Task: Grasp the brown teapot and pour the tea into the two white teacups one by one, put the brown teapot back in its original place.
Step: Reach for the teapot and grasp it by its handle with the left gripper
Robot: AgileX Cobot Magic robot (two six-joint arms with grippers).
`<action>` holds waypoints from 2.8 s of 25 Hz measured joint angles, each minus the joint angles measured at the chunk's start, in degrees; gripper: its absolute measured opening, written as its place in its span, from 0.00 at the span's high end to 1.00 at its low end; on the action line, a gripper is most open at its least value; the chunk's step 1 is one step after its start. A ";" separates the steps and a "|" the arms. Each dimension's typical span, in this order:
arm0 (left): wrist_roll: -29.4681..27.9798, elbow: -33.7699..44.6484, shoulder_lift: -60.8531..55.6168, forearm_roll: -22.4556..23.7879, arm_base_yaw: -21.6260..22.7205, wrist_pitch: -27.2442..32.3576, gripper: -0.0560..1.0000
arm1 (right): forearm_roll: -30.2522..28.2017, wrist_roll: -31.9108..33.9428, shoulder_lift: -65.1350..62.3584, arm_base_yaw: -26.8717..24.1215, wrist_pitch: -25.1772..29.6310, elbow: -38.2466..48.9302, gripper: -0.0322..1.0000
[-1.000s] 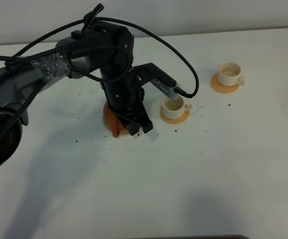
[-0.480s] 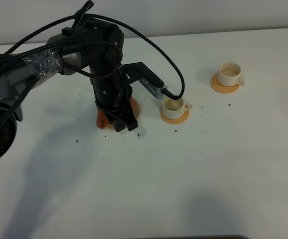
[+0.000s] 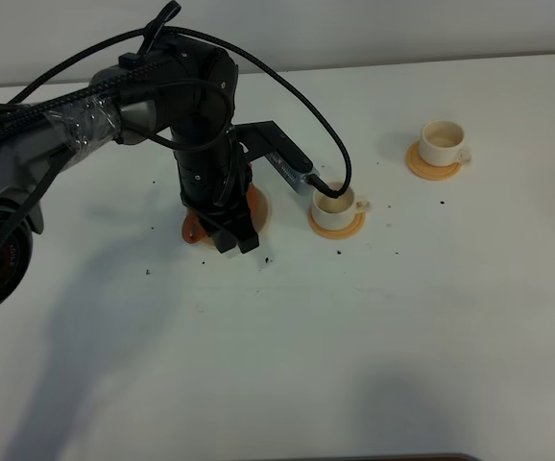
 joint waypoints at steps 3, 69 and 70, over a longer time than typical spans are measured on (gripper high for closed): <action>1.15 0.00 0.00 -1.74 0.06 0.07 0.68 | 0.00 0.00 0.00 0.00 0.00 0.00 0.73; -14.32 0.00 -0.98 2.16 4.35 3.99 0.68 | 0.00 0.00 0.00 0.00 0.00 0.00 0.73; -14.32 0.00 -0.98 2.16 4.35 3.99 0.68 | 0.00 0.00 0.00 0.00 0.00 0.00 0.73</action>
